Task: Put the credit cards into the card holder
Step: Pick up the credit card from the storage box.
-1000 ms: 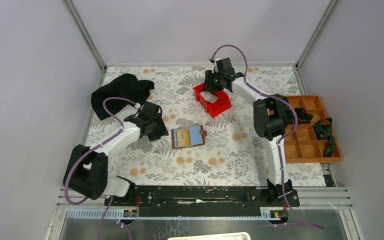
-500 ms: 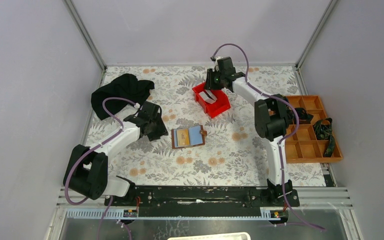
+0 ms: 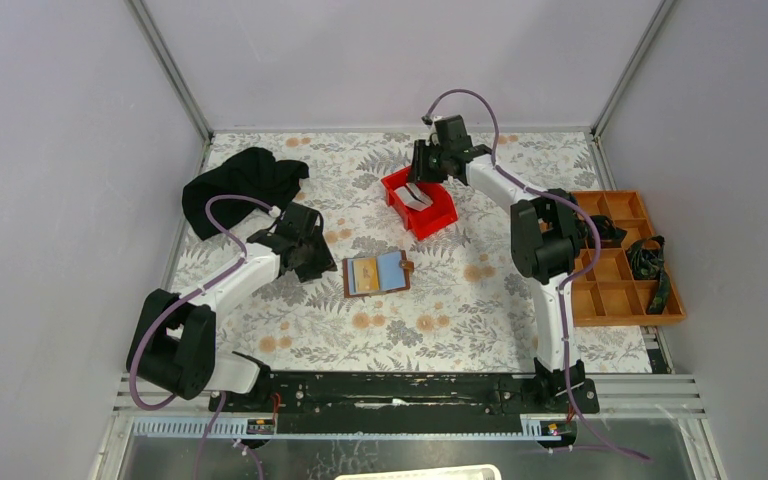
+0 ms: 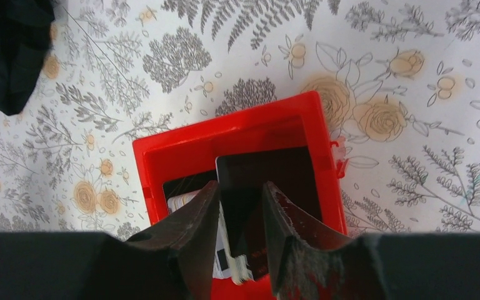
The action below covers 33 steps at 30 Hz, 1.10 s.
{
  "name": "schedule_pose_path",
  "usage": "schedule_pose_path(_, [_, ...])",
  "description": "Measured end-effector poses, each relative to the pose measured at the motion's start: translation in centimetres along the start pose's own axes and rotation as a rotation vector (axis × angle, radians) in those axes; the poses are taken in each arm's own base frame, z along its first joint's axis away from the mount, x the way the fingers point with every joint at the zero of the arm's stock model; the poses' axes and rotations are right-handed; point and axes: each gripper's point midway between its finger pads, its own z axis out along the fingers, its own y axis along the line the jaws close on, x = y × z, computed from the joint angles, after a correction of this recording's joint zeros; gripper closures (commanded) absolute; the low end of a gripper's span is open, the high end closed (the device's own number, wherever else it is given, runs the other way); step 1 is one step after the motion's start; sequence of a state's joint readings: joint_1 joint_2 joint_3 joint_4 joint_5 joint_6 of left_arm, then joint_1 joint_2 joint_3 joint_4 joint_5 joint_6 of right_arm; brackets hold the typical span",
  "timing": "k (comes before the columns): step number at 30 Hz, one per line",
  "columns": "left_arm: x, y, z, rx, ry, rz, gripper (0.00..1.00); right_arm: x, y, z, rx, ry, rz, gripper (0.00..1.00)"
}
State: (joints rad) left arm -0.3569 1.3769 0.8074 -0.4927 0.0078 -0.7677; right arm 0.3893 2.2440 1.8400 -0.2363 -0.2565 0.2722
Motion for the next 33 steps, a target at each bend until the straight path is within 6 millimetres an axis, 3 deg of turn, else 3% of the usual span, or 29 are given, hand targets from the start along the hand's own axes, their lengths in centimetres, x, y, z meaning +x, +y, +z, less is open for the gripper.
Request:
schedule_pose_path(4, [0.0, -0.1, 0.0, 0.006, 0.003, 0.0, 0.52, 1.4, 0.0, 0.1, -0.004, 0.038, 0.025, 0.6])
schedule_pose_path(9, [0.1, -0.2, 0.0, 0.009, 0.006, 0.0, 0.53, 1.7, 0.2, -0.2, -0.011, 0.048, 0.035, 0.63])
schedule_pose_path(12, [0.1, -0.2, 0.0, 0.01, 0.006, 0.0, 0.53, 1.8, 0.2, -0.3, -0.012, 0.051, 0.039, 0.68])
schedule_pose_path(33, [0.2, -0.4, 0.0, 0.021, 0.011, -0.009, 0.55, 1.7, 0.6, -1.0, -0.021, 0.059, 0.04, 0.71])
